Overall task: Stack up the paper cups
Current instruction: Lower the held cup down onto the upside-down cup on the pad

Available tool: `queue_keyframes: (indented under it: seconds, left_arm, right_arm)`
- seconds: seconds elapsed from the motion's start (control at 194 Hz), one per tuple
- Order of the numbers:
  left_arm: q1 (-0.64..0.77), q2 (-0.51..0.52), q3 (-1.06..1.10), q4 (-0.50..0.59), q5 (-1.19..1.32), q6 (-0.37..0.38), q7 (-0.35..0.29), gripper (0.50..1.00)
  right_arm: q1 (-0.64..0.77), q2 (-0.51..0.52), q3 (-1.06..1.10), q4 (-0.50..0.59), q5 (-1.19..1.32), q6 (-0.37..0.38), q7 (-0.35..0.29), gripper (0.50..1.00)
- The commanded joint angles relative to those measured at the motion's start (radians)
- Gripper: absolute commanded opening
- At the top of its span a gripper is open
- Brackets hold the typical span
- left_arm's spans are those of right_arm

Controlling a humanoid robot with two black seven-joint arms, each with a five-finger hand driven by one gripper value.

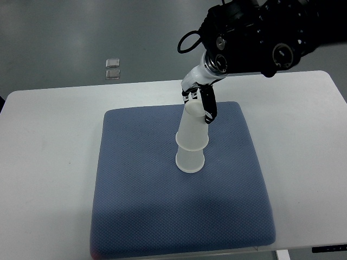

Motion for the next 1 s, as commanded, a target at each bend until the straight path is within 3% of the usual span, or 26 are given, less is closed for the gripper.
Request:
queue_keyframes:
  seconds: [0.0, 0.809, 0.994]
  left_arm:
    - [0.0, 0.0, 0.0, 0.0, 0.0, 0.0, 0.0, 1.0]
    - [0.0, 0.0, 0.001, 0.0, 0.0, 0.0, 0.0, 1.0]
    - [0.0, 0.0, 0.001, 0.0, 0.0, 0.0, 0.0, 1.0]
  right_arm:
    - [-0.005, 0.0, -0.001, 0.0, 0.0, -0.012, 0.0, 0.746]
    - [-0.045, 0.0, -0.001, 0.002, 0.002, -0.041, 0.0, 0.752]
    - [-0.055, 0.0, -0.001, 0.002, 0.002, -0.046, 0.0, 0.772]
